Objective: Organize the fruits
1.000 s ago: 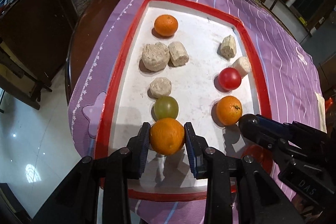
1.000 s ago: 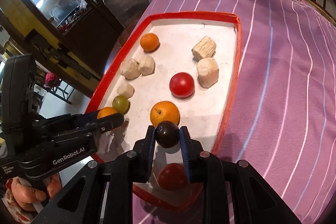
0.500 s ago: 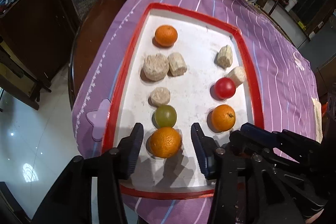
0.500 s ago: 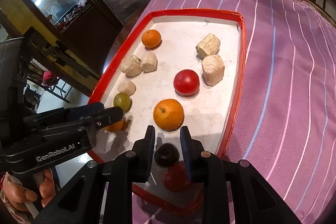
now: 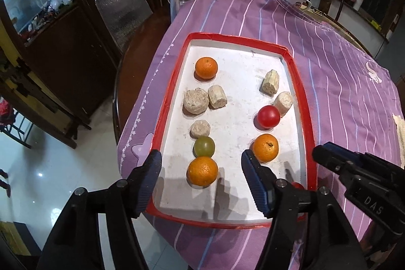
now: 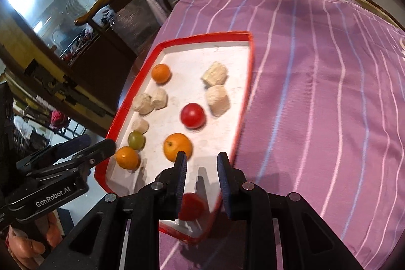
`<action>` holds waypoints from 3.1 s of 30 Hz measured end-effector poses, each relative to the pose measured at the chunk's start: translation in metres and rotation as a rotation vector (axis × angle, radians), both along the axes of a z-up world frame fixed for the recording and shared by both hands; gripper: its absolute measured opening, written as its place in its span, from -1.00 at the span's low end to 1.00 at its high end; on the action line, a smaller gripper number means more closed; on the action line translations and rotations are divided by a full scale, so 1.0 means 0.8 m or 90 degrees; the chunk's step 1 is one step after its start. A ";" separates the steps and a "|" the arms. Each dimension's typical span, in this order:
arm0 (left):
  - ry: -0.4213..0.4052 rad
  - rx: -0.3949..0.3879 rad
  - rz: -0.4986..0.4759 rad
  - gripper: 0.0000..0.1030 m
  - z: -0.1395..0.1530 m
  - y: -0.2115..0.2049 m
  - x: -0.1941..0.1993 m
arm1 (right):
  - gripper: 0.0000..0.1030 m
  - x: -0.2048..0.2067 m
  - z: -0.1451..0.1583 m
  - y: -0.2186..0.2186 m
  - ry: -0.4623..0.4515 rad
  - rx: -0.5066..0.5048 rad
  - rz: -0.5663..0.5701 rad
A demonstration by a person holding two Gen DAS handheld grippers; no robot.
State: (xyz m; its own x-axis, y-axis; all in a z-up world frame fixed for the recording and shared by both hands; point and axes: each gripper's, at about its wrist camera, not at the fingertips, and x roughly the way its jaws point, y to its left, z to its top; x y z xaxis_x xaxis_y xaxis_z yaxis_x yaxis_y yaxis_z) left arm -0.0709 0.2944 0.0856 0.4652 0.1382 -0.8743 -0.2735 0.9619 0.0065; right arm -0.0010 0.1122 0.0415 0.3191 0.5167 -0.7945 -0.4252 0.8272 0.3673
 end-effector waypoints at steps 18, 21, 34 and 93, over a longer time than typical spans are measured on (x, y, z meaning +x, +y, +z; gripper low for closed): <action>0.001 0.024 0.010 0.28 0.005 -0.058 -0.019 | -0.46 -0.021 0.000 -0.063 0.005 -0.012 -0.013; 0.000 0.023 0.010 0.29 0.007 -0.067 -0.023 | -0.46 -0.024 0.001 -0.071 0.004 -0.014 -0.015; 0.011 0.014 0.019 0.41 0.002 -0.105 -0.037 | -0.46 -0.040 0.008 -0.110 -0.009 -0.023 -0.010; 0.053 -0.151 -0.063 0.14 -0.055 0.033 0.141 | -0.46 -0.017 -0.007 -0.101 -0.001 -0.028 -0.100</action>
State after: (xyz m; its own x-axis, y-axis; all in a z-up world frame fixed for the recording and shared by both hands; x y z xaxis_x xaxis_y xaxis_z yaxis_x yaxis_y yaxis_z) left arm 0.0420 0.3208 0.0417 0.3909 -0.1178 -0.9129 -0.1865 0.9611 -0.2039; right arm -0.0143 0.0316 0.0358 0.3947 0.4248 -0.8147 -0.2903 0.8989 0.3280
